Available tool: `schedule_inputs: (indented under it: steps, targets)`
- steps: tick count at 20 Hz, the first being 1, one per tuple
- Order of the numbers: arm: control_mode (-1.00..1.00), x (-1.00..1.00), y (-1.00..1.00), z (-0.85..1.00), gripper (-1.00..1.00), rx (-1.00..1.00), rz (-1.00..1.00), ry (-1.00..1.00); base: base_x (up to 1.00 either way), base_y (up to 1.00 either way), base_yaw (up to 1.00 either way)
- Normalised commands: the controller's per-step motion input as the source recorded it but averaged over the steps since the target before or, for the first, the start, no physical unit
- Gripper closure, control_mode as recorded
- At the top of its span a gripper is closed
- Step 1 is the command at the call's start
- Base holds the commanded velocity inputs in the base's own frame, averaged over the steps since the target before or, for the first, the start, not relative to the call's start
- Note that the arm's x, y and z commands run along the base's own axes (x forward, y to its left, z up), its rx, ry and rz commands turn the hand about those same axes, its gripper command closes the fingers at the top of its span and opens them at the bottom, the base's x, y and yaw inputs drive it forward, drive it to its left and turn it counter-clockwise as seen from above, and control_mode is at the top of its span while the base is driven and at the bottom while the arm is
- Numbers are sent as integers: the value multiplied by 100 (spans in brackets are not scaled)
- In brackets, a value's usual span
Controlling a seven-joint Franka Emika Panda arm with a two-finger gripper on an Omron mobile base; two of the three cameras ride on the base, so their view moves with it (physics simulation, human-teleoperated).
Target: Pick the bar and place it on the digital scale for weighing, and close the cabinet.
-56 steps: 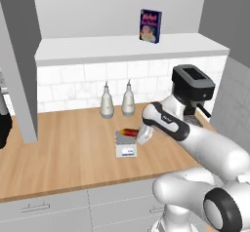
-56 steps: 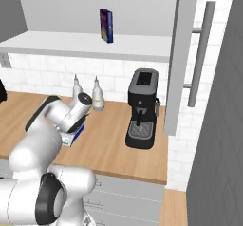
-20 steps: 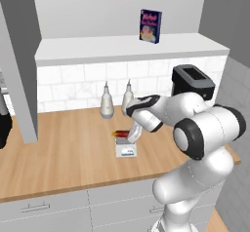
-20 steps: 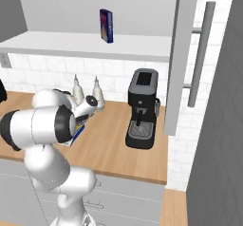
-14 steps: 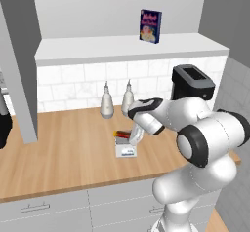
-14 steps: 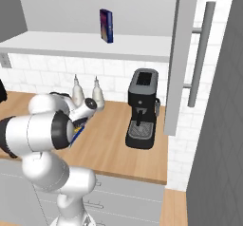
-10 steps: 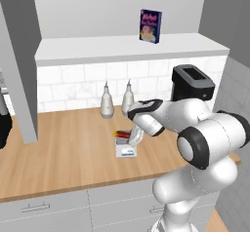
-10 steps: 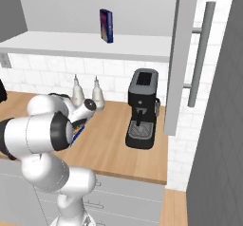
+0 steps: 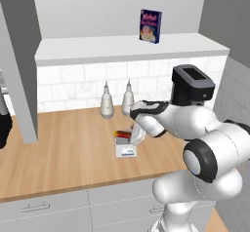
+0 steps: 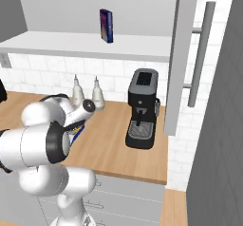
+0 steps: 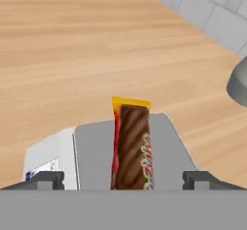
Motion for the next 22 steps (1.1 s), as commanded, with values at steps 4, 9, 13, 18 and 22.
schedule_inputs:
  steps: [4,9,13,18,22]
  targets:
    - [-100,-38,-1,69,-100,1,0,-24,0,0,0]
    - [-100,-49,-21,98,-100,10,0,-33,0,0,0]
    - [-100,-47,-38,100,-100,21,0,-24,0,0,0]
    - [-100,-38,-46,89,-100,27,-1,-30,0,0,0]
    - [-100,-44,-40,70,-100,31,0,-20,0,0,0]
